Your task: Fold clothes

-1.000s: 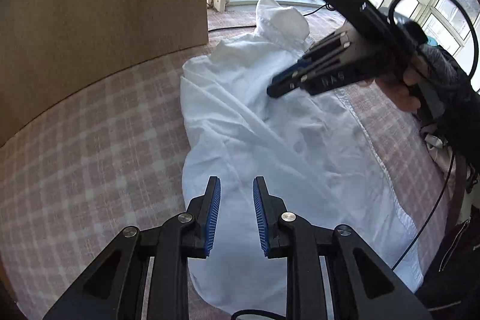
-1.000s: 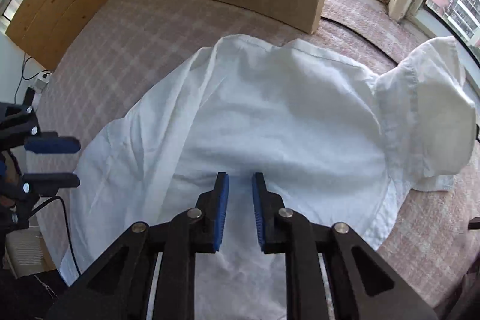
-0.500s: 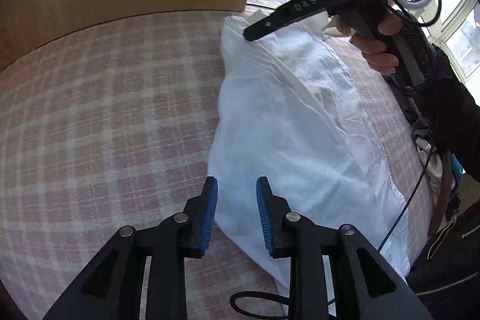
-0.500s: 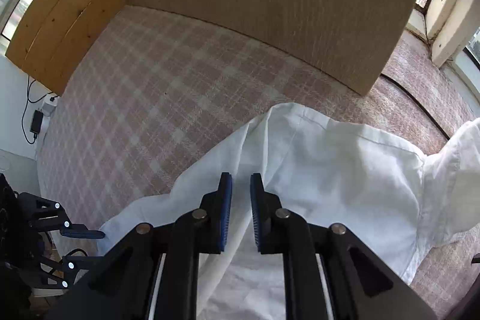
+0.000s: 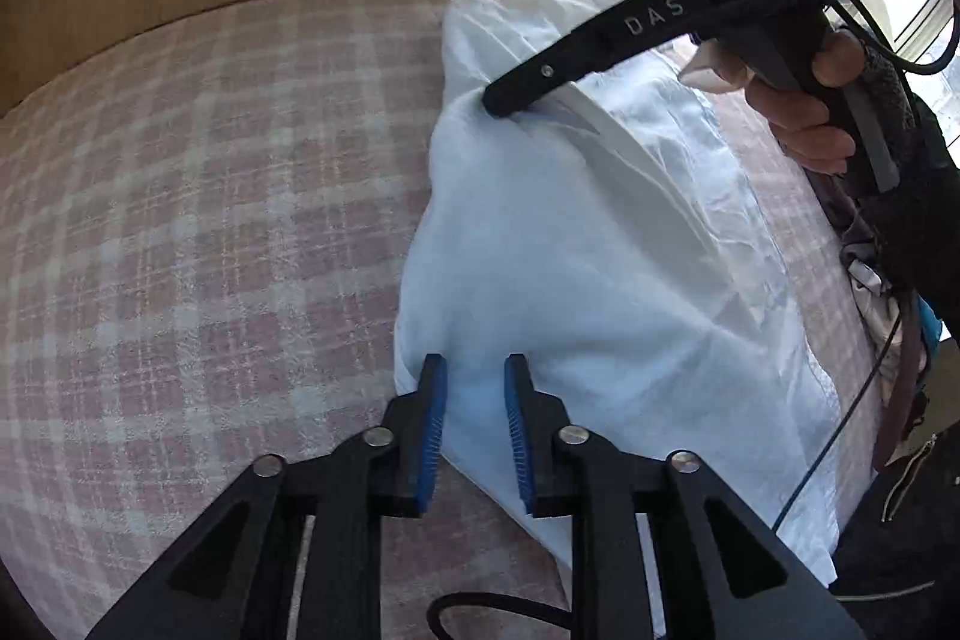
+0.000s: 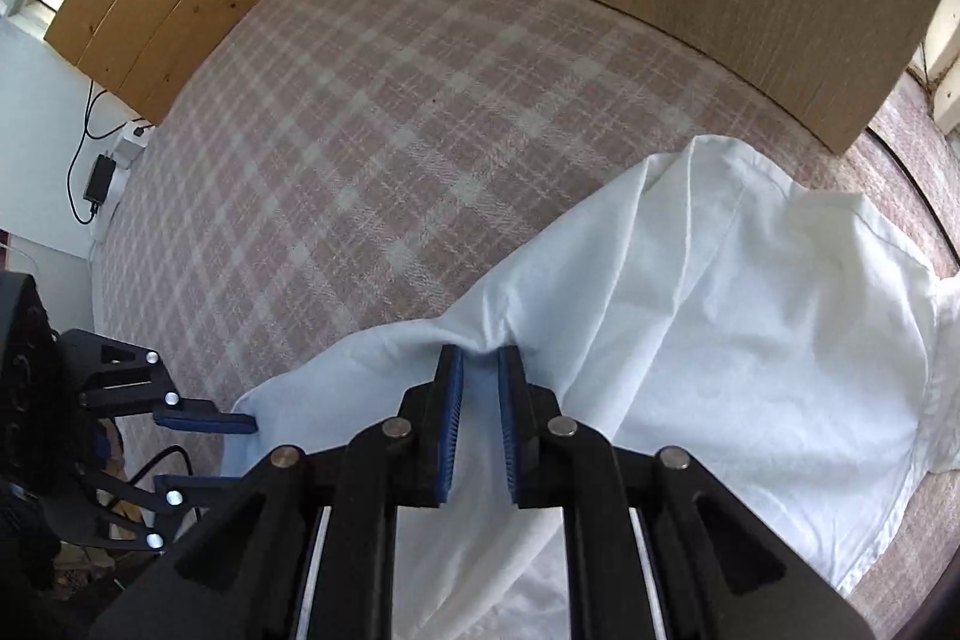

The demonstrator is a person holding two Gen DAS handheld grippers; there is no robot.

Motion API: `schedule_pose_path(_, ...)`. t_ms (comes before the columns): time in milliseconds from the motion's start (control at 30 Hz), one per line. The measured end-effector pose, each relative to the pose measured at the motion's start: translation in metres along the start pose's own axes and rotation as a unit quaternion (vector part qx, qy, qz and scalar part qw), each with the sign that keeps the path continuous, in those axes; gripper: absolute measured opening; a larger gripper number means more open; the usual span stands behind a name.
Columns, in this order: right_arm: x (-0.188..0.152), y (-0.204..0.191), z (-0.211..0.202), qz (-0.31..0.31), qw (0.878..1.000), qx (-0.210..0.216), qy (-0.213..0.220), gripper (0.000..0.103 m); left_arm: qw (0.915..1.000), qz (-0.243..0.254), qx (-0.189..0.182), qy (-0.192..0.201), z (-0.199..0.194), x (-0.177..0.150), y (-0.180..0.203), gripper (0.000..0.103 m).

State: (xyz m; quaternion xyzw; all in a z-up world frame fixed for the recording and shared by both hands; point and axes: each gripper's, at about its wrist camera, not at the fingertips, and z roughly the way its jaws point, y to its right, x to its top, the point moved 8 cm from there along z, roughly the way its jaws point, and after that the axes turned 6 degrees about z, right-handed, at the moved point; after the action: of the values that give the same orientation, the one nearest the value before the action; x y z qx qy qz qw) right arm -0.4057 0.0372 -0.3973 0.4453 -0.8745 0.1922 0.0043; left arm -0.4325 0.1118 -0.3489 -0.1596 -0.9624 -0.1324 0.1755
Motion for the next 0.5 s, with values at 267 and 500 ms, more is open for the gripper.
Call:
schedule_pose_path(267,-0.065,0.006,-0.133,0.041,0.995,0.039,0.083,0.018,0.9968,-0.039,0.038,0.059,-0.099,-0.036,0.001,0.014)
schedule_pose_path(500,-0.174,0.032,-0.229,0.073,0.988,0.072,0.114,0.023,0.9977,-0.023,0.033,0.054,-0.133,-0.093,0.034,0.014)
